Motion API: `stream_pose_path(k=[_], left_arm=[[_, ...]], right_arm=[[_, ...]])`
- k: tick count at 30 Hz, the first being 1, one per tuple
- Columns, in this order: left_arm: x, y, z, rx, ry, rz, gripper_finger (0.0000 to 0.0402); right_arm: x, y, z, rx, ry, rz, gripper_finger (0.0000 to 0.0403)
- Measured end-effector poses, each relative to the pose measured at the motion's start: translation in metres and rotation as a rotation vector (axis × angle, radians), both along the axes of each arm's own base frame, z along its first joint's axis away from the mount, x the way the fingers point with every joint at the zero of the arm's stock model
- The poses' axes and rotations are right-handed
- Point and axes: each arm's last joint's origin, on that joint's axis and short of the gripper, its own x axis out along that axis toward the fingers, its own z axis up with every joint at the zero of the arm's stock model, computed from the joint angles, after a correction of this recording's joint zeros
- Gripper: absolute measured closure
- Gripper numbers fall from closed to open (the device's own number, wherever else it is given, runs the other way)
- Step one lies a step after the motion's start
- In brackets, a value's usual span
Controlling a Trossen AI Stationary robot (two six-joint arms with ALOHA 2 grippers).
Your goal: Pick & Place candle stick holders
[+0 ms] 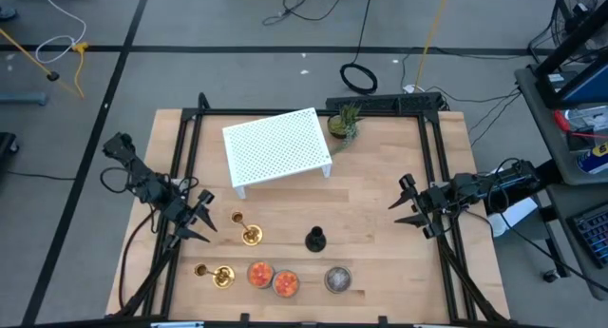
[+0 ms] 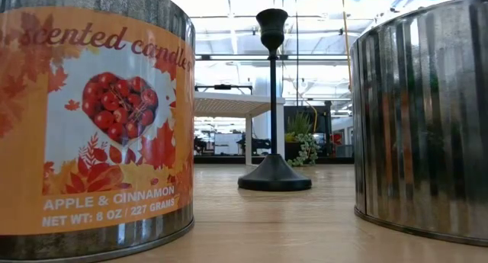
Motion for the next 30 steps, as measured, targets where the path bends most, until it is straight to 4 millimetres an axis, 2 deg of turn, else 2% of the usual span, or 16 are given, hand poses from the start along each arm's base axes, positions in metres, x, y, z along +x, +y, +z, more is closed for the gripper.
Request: stream_pose_path(k=[7,13,18,27,30], left_arm=[[0.0,0.0,0.0,0.0,0.0,0.0,0.0249],[-0.0001,-0.0002,-0.0012,0.008,0.009,-0.005,0.0249],[-0.0001,0.0,0.0,-0.022,0.016,-0.003,0.0249],[0.0003,0.0002,-0.0036,0.034,0.022,0.011,0.0249],[0.0005,0.0006,-0.0013,0.099,-0.051,0.032,0.0249]], right_arm=[[0.0,0.0,-0.0001,0.005,0.003,0.001,0.0227],[-0.0004,-0.0001,0.0025,0.125,0.021,0.02,0.0227],[-0.0012,-0.0004,0.0067,0.142,-0.02,0.023,0.0227],[-0.0015,-0.0006,0.0082,0.112,-0.05,0.014,0.0227],[-0.0015,-0.0006,0.0083,0.109,-0.052,0.013,0.0227]])
